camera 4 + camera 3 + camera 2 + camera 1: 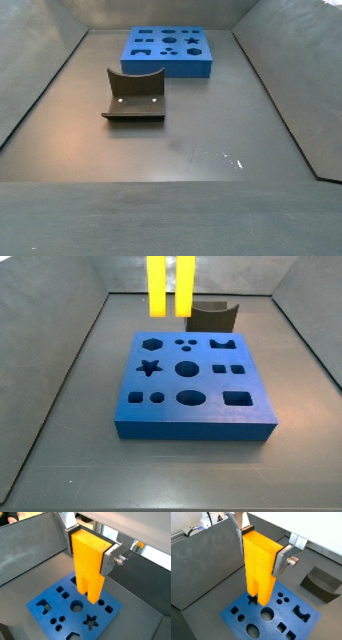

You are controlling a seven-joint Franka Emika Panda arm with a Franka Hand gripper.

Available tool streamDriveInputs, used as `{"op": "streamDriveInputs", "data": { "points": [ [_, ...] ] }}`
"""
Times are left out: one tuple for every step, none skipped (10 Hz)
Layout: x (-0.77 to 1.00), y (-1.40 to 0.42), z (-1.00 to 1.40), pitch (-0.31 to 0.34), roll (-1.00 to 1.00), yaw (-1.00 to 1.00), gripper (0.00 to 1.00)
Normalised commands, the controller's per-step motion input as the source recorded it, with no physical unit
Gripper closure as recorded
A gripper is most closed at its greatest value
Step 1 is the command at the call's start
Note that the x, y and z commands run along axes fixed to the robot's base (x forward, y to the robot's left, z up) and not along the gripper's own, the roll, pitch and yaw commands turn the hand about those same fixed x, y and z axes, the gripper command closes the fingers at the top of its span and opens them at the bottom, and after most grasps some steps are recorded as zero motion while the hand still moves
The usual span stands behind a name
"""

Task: Insert the double-square object.

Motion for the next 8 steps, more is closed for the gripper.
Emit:
{"op": "streamDriveInputs", "data": {
  "points": [
    [0.00, 0.00, 0.00, 0.004, 0.00, 0.00, 1.00],
    [0.00, 0.00, 0.00, 0.000, -0.01, 0.00, 1.00],
    [0.00, 0.00, -0.04, 0.000, -0.06, 0.00, 1.00],
    [0.00, 0.00, -0.07, -0.021, -0.06, 0.00, 1.00],
    [0.09, 0.14, -0.26, 0.000, -0.06, 0.00, 1.00],
    [0.42, 0.48, -0.39, 0.010, 0.00, 0.00, 1.00],
    [0.60, 0.66, -0.34, 0.033, 0.00, 0.00, 1.00],
    [0.64, 0.75, -0.24, 0.013, 0.11, 0.00, 1.00]
  ]
}}
